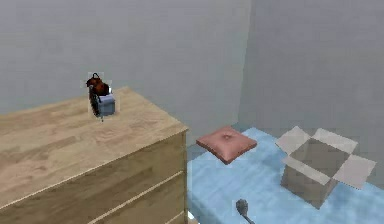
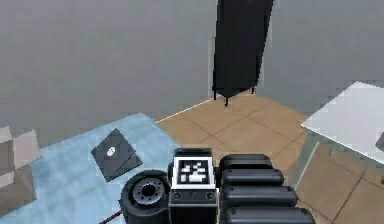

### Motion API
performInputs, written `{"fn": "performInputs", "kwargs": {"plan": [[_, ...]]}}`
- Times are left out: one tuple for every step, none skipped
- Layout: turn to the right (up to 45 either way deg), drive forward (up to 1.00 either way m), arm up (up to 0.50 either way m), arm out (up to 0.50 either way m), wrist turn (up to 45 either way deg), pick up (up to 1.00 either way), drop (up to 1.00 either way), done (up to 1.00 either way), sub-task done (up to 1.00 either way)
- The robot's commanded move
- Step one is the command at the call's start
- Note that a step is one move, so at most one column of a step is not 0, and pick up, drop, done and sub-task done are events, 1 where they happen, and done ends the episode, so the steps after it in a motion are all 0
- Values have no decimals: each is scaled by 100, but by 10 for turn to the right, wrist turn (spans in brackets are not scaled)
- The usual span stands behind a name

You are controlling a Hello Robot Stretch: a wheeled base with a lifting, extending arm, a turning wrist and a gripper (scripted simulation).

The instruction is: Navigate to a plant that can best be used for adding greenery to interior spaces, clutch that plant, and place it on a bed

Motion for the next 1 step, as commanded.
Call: {"fn": "performInputs", "kwargs": {"plan": [[450, 0, 0, 0, 0, 0, 0, 0, 0]]}}
